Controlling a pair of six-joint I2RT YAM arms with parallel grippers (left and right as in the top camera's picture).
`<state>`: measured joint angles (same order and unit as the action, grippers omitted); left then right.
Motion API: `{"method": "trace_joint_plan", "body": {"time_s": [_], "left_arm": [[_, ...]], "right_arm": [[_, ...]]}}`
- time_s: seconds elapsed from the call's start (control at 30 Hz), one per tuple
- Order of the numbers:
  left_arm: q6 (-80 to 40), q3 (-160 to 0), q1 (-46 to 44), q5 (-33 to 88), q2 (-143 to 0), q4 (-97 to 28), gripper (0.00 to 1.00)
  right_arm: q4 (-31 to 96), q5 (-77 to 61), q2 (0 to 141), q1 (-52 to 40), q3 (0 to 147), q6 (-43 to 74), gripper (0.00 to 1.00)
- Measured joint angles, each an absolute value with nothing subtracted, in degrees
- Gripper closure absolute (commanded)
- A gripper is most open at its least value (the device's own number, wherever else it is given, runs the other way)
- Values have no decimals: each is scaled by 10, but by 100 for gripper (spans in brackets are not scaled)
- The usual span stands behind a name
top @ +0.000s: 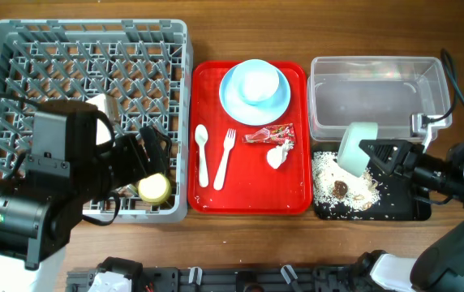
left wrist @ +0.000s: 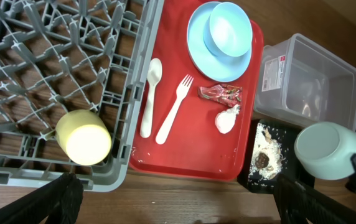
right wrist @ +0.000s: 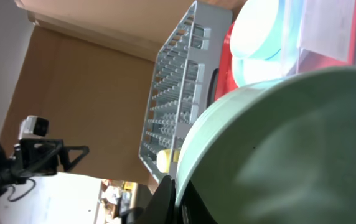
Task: Sort waste into correct bins and load items into the dishwasher rack
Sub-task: 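Set the emptied mint bowl back on the red tray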
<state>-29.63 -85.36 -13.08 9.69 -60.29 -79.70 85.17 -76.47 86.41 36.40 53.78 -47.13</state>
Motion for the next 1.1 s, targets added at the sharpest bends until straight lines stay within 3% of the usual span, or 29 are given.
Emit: {"method": "trace_joint_plan", "body": {"time_s": [0.13,0.3,0.5,0.63,0.77,0.93,1.1], "left_arm": [[-296,-854,-131,97,-603,-797,0],[-296,-854,-131,97,-603,-797,0],[-296,-854,-131,97,-603,-797,0],[-296,-854,-131,97,-603,-797,0],[-296,-854,-131,95,-603,-797,0],[-296,-854,-131,93,-603,-797,0],[-296,-854,-131,93,-603,-797,0]], "right_arm": [[820,-738,864,364,538,-401,96],[892,-708,813,320,538,-400,96],[774,-567,697,103,545,-206,96],[647,-401,625,-126,550,1,96],[528,-170,667,-415,552,174,96],[480,44,840,-499,554,298,94],[428,79,893,-499,554,337,73]]}}
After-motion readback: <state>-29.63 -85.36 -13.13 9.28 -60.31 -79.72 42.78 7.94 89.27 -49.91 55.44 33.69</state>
